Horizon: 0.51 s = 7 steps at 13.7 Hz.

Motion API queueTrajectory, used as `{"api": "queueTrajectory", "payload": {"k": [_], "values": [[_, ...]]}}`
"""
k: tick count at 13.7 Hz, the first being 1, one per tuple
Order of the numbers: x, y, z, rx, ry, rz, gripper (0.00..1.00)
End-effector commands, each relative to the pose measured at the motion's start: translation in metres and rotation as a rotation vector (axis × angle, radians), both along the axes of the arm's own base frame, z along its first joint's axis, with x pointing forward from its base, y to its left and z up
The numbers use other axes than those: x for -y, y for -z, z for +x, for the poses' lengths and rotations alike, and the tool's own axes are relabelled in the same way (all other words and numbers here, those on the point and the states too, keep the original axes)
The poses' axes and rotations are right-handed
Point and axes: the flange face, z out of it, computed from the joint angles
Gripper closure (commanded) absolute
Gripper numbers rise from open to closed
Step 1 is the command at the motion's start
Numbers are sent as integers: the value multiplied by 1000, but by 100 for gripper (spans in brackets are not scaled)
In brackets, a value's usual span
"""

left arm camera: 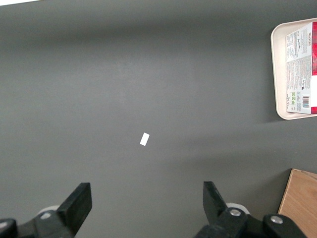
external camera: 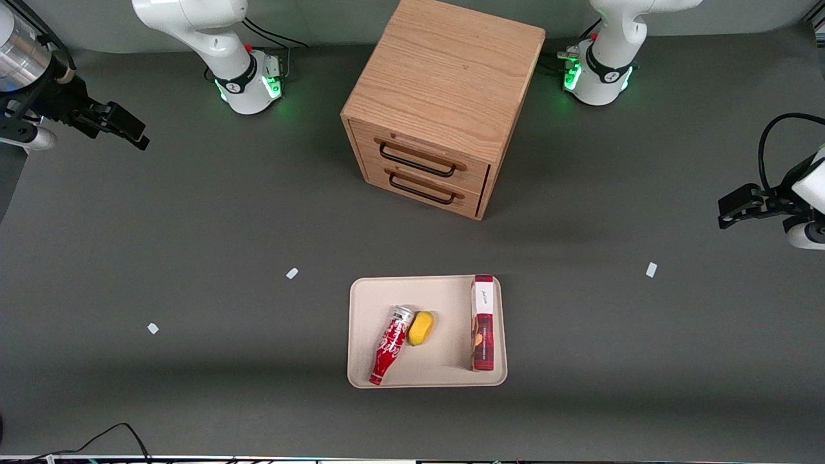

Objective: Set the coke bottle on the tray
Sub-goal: 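Open the right gripper and raise it away from the tray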

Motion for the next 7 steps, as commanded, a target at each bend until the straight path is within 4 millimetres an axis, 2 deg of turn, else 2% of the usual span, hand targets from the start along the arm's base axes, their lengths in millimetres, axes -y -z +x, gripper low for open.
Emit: {"api": "queueTrajectory", "payload": {"k": [1, 4, 7], "values": [[-4, -13, 24, 18, 0, 22, 0], [-4, -26, 58, -10, 1, 24, 0], [6, -23, 65, -29, 22, 22, 0]]}}
